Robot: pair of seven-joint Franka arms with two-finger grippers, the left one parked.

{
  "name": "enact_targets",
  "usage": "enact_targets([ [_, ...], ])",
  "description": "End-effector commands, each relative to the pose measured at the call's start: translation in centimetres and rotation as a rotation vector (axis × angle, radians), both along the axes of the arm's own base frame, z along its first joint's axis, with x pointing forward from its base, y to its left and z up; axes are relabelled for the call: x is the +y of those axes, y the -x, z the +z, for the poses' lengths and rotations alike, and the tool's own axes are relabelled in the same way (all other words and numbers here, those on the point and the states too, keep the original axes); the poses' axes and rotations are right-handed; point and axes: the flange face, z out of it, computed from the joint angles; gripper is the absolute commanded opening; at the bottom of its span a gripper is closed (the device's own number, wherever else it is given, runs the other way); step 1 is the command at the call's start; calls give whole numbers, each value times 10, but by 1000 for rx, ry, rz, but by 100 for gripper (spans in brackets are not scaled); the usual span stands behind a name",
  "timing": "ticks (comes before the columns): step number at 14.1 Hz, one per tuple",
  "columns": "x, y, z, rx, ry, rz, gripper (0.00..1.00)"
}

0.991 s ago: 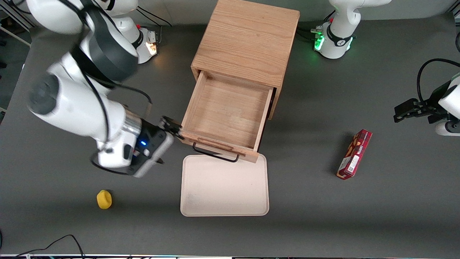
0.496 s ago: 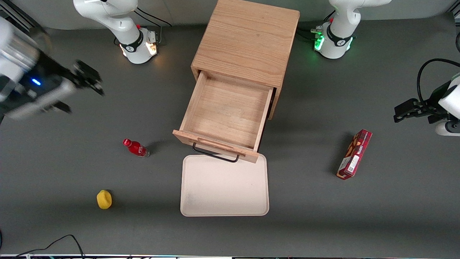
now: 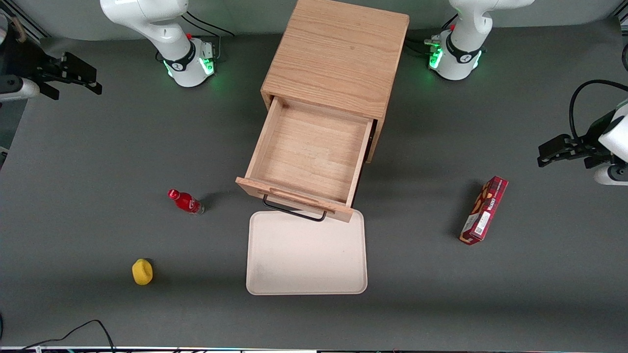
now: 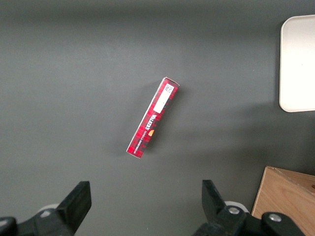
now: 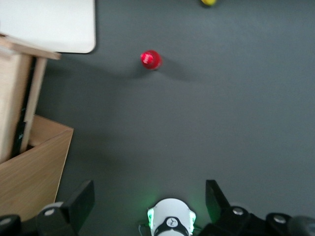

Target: Open upper drawer

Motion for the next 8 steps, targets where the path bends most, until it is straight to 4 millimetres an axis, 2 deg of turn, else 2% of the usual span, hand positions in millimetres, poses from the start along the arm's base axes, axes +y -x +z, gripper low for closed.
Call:
enact_targets([
  [1, -15, 22, -8, -35, 14, -69, 100],
  [3, -17, 17, -9, -29, 35, -217, 100],
  [7, -10, 9, 2, -61, 107, -203, 100],
  [8, -15, 8, 1, -57, 106, -212, 100],
])
